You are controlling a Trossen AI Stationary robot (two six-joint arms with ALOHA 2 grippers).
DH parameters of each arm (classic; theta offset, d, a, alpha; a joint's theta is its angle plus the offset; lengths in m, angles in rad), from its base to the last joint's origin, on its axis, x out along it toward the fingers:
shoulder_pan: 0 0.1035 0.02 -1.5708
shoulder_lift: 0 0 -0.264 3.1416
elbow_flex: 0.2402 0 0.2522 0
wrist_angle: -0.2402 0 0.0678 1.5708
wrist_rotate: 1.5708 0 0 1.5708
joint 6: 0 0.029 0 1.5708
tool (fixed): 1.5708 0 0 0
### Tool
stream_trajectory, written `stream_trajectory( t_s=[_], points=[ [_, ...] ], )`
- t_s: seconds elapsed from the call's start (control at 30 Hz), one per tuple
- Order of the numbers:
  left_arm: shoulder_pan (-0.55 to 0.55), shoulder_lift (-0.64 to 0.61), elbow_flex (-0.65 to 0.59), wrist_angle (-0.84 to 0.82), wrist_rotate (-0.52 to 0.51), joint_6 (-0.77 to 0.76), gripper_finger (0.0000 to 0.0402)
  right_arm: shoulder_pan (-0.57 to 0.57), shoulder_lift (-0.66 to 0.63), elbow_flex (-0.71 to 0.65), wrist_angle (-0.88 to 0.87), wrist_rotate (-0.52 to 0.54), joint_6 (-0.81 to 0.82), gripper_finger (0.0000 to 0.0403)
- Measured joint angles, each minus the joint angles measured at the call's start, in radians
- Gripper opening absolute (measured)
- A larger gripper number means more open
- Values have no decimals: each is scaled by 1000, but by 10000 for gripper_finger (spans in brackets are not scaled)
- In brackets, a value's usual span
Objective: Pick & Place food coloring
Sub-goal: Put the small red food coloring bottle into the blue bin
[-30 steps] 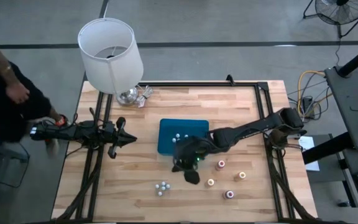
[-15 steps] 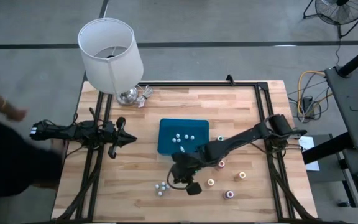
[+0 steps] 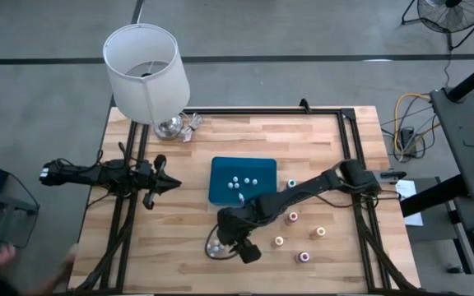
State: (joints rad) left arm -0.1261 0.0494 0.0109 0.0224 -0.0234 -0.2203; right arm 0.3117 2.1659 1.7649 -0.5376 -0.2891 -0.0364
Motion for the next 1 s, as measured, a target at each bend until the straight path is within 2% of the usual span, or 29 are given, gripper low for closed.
stream_trajectory(
  t_s=[0.17, 0.43, 0.7, 1.0],
  points=[
    [0, 0, 0, 0, 0, 0, 0, 0, 85, 100, -66, 1, -26, 204],
    [0, 0, 0, 0, 0, 0, 0, -1, 176, 233, -142, 35, -22, 205],
    [0, 0, 0, 0, 0, 0, 0, -4, 191, 232, -194, 132, 11, 205],
    [0, 0, 0, 0, 0, 0, 0, -4, 191, 221, -183, 131, 13, 205]
  ],
)
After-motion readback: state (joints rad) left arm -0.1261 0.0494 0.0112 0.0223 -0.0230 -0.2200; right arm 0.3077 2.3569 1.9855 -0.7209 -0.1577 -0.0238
